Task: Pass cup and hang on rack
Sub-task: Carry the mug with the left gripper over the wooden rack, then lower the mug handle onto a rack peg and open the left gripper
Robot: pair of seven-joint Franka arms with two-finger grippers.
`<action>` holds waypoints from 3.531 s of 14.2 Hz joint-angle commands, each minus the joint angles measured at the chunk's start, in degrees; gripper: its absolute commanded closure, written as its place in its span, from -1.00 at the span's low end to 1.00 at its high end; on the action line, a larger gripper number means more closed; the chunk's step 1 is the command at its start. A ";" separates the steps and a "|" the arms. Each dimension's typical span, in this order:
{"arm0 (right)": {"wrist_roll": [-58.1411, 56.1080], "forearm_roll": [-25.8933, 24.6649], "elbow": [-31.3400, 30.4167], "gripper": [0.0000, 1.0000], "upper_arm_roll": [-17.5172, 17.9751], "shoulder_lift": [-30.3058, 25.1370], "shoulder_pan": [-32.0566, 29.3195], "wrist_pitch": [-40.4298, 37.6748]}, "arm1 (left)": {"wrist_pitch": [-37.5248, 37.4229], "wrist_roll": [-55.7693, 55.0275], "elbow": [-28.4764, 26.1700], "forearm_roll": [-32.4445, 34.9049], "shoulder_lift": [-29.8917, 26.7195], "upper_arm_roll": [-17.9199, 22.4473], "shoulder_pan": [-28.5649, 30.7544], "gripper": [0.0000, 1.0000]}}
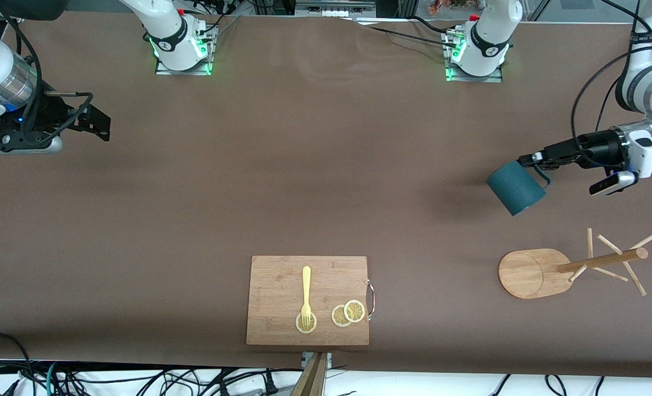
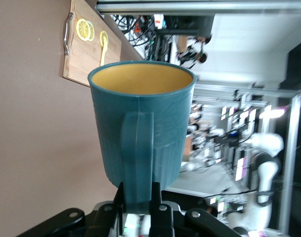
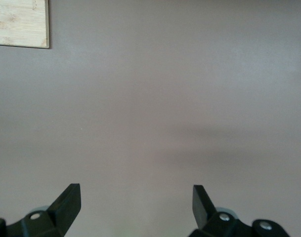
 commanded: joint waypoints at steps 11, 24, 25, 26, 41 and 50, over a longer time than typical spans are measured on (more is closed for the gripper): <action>-0.57 1.39 0.52 -1.00 -0.43 -0.16 0.01 0.09 | -11.43 -0.59 1.31 -16.04 12.77 -0.66 12.30 1.00; -0.57 2.54 0.52 -1.00 -0.51 -0.16 -0.17 0.09 | -11.96 1.79 6.06 -21.57 22.96 -0.75 16.35 1.00; -0.57 2.54 0.52 -1.00 -0.51 -0.16 -0.17 0.09 | -11.96 1.70 6.15 -22.88 23.32 -0.75 16.61 1.00; -0.57 2.54 0.52 -1.00 -0.51 -0.16 -0.17 0.09 | -11.87 1.70 6.58 -23.33 23.93 -0.66 16.70 1.00; -0.57 2.80 0.52 -1.00 -0.51 -0.16 -0.17 0.09 | -5.98 4.16 13.35 -21.93 28.07 -0.84 18.11 -1.00; -0.57 2.80 0.69 -1.00 -0.51 -0.16 -0.17 0.09 | -7.03 3.90 15.71 1.68 19.82 -0.75 22.32 -1.00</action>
